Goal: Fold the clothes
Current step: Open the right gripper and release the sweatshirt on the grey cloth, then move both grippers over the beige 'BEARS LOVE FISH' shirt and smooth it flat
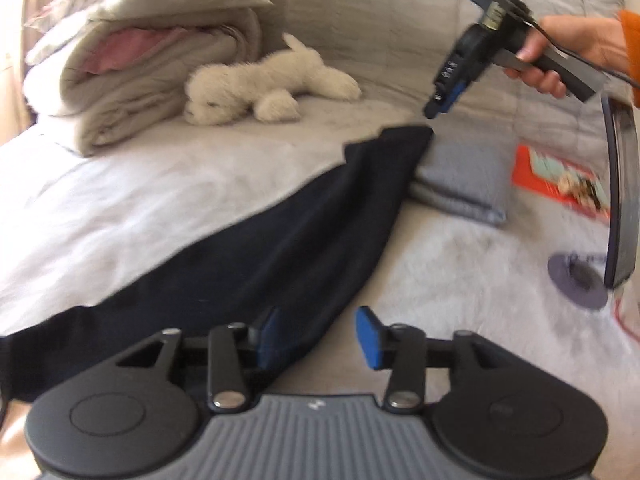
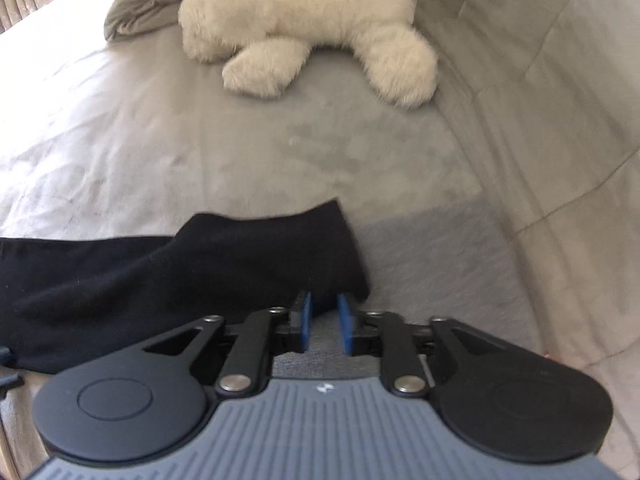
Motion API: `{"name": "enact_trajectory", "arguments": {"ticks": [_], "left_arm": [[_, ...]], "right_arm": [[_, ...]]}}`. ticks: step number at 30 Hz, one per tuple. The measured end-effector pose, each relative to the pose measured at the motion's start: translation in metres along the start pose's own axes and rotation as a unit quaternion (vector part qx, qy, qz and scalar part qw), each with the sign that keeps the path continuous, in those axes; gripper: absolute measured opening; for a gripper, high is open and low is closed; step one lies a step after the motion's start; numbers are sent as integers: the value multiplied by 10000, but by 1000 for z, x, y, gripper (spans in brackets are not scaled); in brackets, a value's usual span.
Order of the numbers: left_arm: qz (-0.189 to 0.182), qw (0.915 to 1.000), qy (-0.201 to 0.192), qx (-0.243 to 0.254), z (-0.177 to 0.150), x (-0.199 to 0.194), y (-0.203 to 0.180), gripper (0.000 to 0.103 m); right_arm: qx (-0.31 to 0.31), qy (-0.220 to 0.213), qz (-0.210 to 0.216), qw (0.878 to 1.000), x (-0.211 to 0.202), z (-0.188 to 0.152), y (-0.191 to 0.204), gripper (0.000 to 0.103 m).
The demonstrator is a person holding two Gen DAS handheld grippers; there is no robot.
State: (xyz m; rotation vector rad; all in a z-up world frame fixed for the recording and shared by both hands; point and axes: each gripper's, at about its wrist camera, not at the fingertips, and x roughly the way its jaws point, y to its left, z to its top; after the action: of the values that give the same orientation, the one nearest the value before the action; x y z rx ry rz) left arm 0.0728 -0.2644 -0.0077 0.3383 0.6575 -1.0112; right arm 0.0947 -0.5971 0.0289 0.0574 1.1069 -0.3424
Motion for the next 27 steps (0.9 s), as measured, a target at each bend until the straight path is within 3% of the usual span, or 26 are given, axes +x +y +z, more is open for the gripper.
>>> {"name": "enact_trajectory", "arguments": {"ticks": [1,11,21,27], "left_arm": [[51,9999,-25,-110,0,-6,2,45],[777,9931,-147,-866,4,-87,15,51],[1494,9821,-361,-1093,0,-202,2,55],[2113,9711,-429,-1019,-3,-267,-20,59]], "right_arm": [[-9,-74,-29,10000,-9,1,2,35],[-118,-666,237,9974,-90,-6,45,38],[-231,-1198,671,9903,-174,-37,93,39],[-484,-1623,953,9809,-236,-64,119,40]]}}
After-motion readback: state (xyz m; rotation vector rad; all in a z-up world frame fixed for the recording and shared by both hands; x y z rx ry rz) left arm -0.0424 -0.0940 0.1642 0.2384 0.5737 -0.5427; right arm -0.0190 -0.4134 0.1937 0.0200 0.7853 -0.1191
